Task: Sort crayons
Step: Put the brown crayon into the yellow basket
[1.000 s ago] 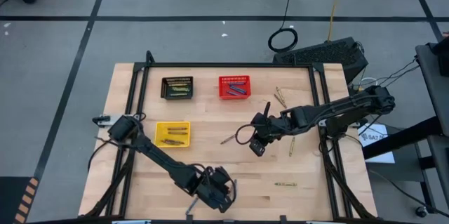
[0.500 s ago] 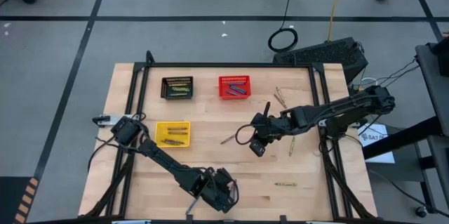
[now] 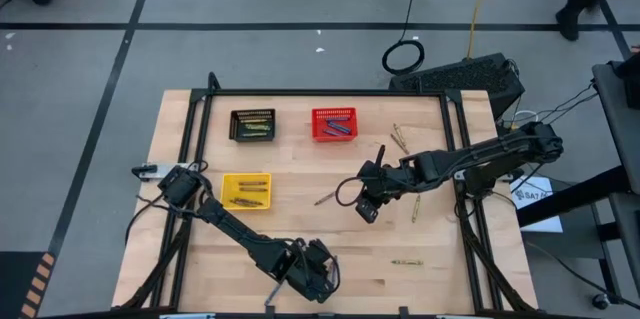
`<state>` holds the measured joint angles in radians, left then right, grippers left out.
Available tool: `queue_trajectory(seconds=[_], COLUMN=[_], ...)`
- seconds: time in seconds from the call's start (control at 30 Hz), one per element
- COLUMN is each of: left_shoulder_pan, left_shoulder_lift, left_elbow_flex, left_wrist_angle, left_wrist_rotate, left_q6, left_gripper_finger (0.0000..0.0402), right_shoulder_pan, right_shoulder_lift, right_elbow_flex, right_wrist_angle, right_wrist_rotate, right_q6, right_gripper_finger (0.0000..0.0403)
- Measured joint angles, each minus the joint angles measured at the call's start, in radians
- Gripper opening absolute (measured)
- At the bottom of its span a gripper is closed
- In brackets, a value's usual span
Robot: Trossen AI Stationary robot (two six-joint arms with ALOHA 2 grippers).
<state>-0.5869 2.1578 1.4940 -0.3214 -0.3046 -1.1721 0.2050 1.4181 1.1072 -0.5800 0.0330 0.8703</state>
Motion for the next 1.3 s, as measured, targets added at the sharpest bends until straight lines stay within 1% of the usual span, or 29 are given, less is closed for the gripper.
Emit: queue_trajectory(seconds=[0.3, 0.5, 0.87, 1.1, 1.2, 1.3], left_shoulder_pan=[-0.003, -0.004, -0.003, 0.004, 0.006, 0.006], left_shoulder_lift=[0.000, 0.036, 0.047, 0.069, 0.070, 0.071], left_elbow_flex=[0.000, 0.000, 0.000, 0.005, 0.005, 0.004], left_wrist_angle=[0.003, 0.065, 0.043, -0.042, -0.060, -0.064], left_wrist_rotate=[0.004, 0.023, 0.016, 0.009, 0.008, 0.005], left_q6=[0.000, 0.001, -0.001, 0.001, 0.060, 0.120], left_gripper_finger=[0.0073, 0.0073, 0.0073, 0.0071, 0.0057, 0.0024], right_shoulder_pan=[0.000, 0.000, 0.000, 0.000, 0.000, 0.000], right_shoulder_lift=[0.000, 0.000, 0.000, 0.000, 0.000, 0.000], right_elbow_flex=[0.000, 0.000, 0.000, 0.000, 0.001, 0.001], right_wrist_angle=[0.000, 0.000, 0.000, 0.000, -0.004, -0.022], right_wrist_rotate=[0.000, 0.000, 0.000, 0.000, -0.006, -0.010], right_q6=[0.000, 0.000, 0.000, 0.000, -0.004, -0.003], right_gripper_finger=[0.0052, 0.0052, 0.0052, 0.0052, 0.0052, 0.0052])
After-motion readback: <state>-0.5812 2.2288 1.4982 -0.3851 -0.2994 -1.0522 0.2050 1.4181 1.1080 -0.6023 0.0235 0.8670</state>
